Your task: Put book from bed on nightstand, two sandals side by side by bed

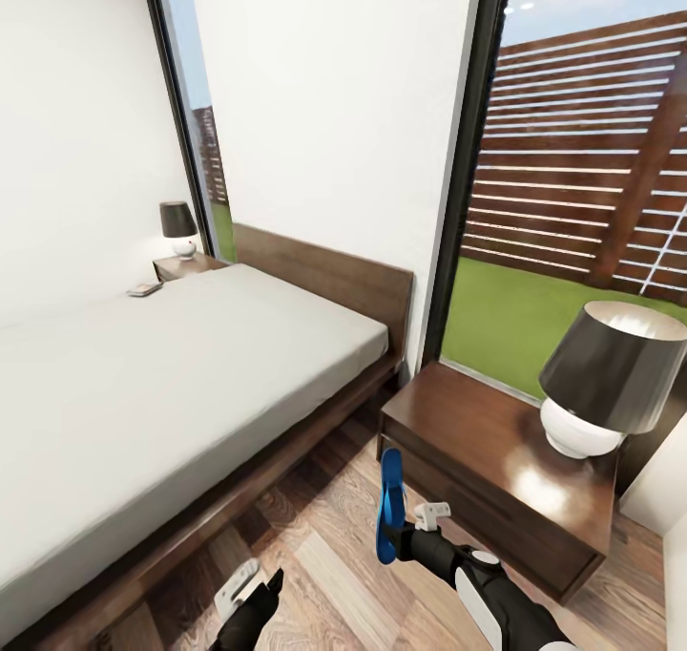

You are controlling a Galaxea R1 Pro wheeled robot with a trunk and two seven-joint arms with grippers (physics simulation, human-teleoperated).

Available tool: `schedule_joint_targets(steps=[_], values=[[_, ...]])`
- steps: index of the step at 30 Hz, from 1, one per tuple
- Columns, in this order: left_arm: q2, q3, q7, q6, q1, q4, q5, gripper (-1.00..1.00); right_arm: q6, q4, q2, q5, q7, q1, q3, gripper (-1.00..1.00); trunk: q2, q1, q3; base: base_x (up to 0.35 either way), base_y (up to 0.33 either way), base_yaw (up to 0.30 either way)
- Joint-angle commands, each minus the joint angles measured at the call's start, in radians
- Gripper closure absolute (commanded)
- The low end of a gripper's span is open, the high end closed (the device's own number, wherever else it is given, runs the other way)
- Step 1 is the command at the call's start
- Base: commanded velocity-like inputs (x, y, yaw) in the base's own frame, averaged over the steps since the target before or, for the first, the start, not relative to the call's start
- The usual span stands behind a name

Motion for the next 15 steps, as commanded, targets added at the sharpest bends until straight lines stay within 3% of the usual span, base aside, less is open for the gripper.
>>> schedule_joint_targets(steps=[1,15], values=[[-0.001,0.003,-0.005,-0.001,-0.001,0.010,0.010,-1.00,0.005,-0.001,0.000,-0.009,0.001,0.000,0.001,1.00,-0.008,0.004,-0.004,0.000,0.000,0.000],[-0.001,0.003,-0.005,0.000,-0.001,0.052,0.010,-1.00,-0.013,-0.009,0.000,-0.007,-0.021,0.000,0.001,1.00,-0.106,0.058,-0.048,0.000,0.000,0.000]])
